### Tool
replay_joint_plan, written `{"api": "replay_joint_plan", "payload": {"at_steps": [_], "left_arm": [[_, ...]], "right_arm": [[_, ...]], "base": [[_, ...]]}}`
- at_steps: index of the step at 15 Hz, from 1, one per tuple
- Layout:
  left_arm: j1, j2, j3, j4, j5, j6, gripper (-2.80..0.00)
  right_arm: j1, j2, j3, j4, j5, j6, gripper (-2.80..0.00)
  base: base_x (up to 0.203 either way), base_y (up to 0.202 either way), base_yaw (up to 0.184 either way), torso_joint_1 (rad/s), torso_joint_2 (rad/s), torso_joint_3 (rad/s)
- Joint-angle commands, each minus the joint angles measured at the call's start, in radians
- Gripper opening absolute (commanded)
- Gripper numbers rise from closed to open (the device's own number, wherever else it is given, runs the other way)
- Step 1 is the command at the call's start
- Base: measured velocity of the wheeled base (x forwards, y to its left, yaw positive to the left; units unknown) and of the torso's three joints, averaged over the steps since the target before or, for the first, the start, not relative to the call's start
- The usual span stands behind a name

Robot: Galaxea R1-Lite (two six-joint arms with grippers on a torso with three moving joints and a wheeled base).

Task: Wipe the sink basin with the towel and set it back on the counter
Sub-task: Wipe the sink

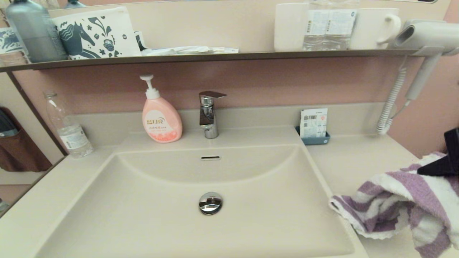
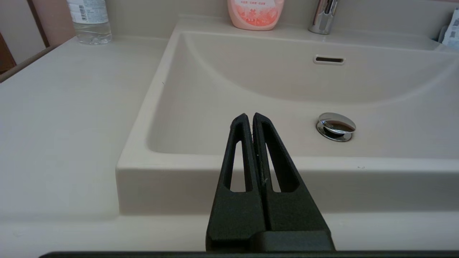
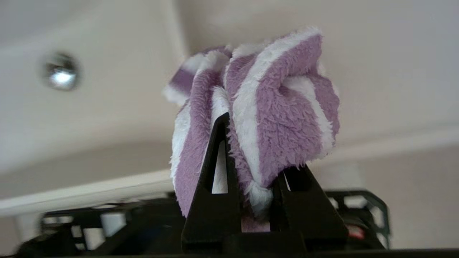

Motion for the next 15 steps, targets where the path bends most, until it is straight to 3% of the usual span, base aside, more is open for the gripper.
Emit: {"api": "replay_joint_plan", "payload": {"at_steps": [1, 12, 15], "left_arm": [[0.000, 0.000, 0.000, -0.001, 0.000, -0.001, -2.80], [0.000, 0.000, 0.000, -0.001, 0.000, -0.001, -2.80], [0.000, 0.000, 0.000, -0.001, 0.000, -0.001, -2.80]], "right_arm": [[-0.001, 0.006, 0.087, -0.016, -0.005, 0.011, -2.80], [0.029, 0.094, 0.778, -0.635, 0.009, 0.057, -2.80], [0.008, 0.091, 0.873, -0.861, 0.204, 0.049, -2.80]], "base": [[0.000, 0.000, 0.000, 0.000, 0.00, 0.000], [0.000, 0.000, 0.000, 0.000, 0.00, 0.000], [0.000, 0.000, 0.000, 0.000, 0.00, 0.000]]}}
